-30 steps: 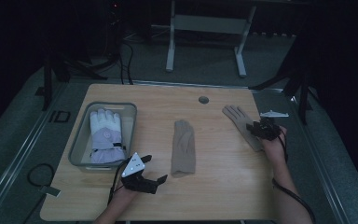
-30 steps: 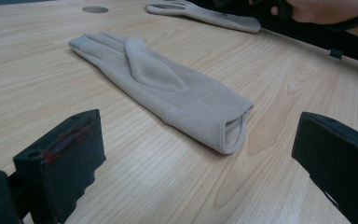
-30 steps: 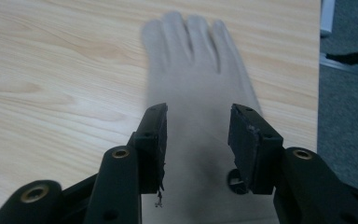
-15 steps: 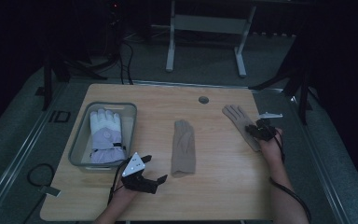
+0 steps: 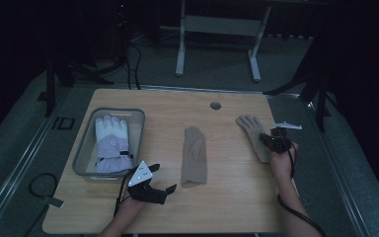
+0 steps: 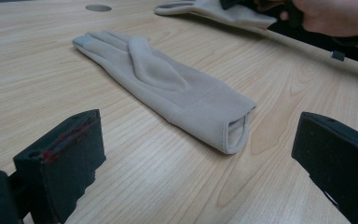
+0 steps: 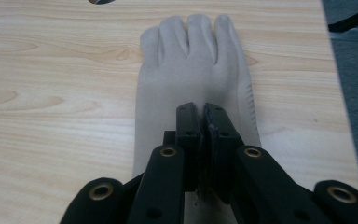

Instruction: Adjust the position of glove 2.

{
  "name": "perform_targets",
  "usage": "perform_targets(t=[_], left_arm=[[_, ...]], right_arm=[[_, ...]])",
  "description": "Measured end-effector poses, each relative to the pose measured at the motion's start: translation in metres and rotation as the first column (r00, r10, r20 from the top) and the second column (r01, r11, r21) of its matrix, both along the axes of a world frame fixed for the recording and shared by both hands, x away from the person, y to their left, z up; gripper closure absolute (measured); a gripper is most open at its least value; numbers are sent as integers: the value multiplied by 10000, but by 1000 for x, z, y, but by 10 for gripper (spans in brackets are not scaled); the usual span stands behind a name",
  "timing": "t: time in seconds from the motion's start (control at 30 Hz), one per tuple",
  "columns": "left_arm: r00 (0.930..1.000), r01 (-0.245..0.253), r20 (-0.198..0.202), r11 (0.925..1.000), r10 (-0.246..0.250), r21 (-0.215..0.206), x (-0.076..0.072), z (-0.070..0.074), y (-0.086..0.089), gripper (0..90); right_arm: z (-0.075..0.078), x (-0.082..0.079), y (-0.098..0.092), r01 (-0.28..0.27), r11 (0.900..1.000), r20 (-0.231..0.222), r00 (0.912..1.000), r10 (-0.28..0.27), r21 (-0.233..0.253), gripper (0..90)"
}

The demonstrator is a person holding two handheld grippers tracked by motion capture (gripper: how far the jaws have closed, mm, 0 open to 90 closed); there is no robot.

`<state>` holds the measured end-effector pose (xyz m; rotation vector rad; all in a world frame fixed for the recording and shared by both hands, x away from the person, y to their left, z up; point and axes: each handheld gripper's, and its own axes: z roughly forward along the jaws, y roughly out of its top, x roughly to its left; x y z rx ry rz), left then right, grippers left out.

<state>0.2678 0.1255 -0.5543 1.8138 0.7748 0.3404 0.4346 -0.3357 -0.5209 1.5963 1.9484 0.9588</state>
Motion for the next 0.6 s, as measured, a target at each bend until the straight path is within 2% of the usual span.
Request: perform_targets(t=[0.1,0.17,0.2,0.33,0.37,0.4,0.5,0.6], left_arm=[[10000,-31,6,10000,31,-57,1,1,1,24],[10000,-47,19,10000,47,-36,1,1,1,29],[10000,-51,28,10000,51,-46,1,1,1,29],[9999,2,146,10000,-4,81,0,1,-1,29],[9999,2,146,10000,-4,81,0,1,-1,29],[9998,80,182,9999,-82,107,-1,2,-3,29],[9996,164,225,9998,-167,115,-2,2,-4,29],[9993,219,312,9997,-223,130,-3,4,-5,29]], right_arm=[[8,-12,1,227,9996,126,9997,-230,182,854],[14,-21,3,363,9992,297,9989,-367,138,854],[17,-27,3,507,9982,319,9981,-518,333,854],[26,-48,6,871,9948,487,9948,-897,530,854],[26,-48,6,871,9948,487,9948,-897,530,854],[28,-61,9,1084,9916,493,9925,-1120,702,854],[26,-70,10,1289,9886,484,9900,-1328,778,854],[18,-85,15,1500,9833,121,9883,-1520,1032,853]])
